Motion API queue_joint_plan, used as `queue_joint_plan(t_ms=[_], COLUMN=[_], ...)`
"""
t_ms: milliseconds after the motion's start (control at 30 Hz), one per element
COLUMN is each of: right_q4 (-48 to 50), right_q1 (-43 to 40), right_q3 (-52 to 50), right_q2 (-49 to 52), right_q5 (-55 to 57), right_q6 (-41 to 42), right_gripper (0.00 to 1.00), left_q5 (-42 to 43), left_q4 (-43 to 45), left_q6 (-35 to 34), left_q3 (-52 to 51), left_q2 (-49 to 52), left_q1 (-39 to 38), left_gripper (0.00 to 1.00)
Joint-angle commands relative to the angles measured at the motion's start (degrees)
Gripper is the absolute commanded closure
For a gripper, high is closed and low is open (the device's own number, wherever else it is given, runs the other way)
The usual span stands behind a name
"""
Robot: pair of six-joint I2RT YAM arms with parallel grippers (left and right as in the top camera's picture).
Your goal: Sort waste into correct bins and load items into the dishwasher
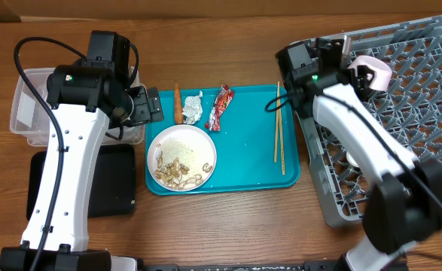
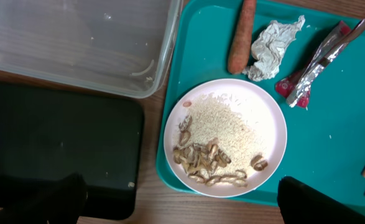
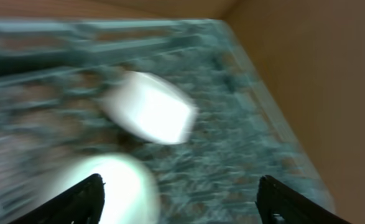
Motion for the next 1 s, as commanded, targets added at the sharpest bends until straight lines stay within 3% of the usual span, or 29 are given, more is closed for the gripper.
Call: queue_joint_plan(t_ms=[0, 100, 200, 367, 867, 967], right_q4=[0.07, -0.04, -1.33, -4.87, -4.39, -4.0], right_q1=[2.93, 3.15, 3.15, 3.28, 3.1, 3.1], right_q3=[0.31, 0.15, -0.9, -3.39, -4.17, -4.17], right_q2=[-7.15, -7.41, -5.03, 0.57, 14.12, 15.65], right_q5=[-34.21, -54.18, -62.66, -62.88, -58.29, -59.41], right_q6=[-0.02, 0.04, 2.1, 5.05, 11.87, 11.85], right_gripper=[0.24, 0.26, 0.28, 0.48, 0.51, 0.62], left_q5=[-0.72, -0.72, -0.72, -0.72, -0.72, -0.72], left_q4=[0.15, 0.13, 0.15, 0.13, 0.13, 0.13], left_q6=[-0.76, -0.76, -0.76, -0.76, -0.76, -0.76], left_q3=[0.66, 0.63, 0.66, 0.66, 0.66, 0.66], left_q2=[0.46, 0.46, 0.46, 0.46, 0.46, 0.46], left_q1=[0.31, 0.31, 0.31, 0.31, 0.31, 0.31], left_gripper=[0.0, 0.0, 0.0, 0.0, 0.0, 0.0])
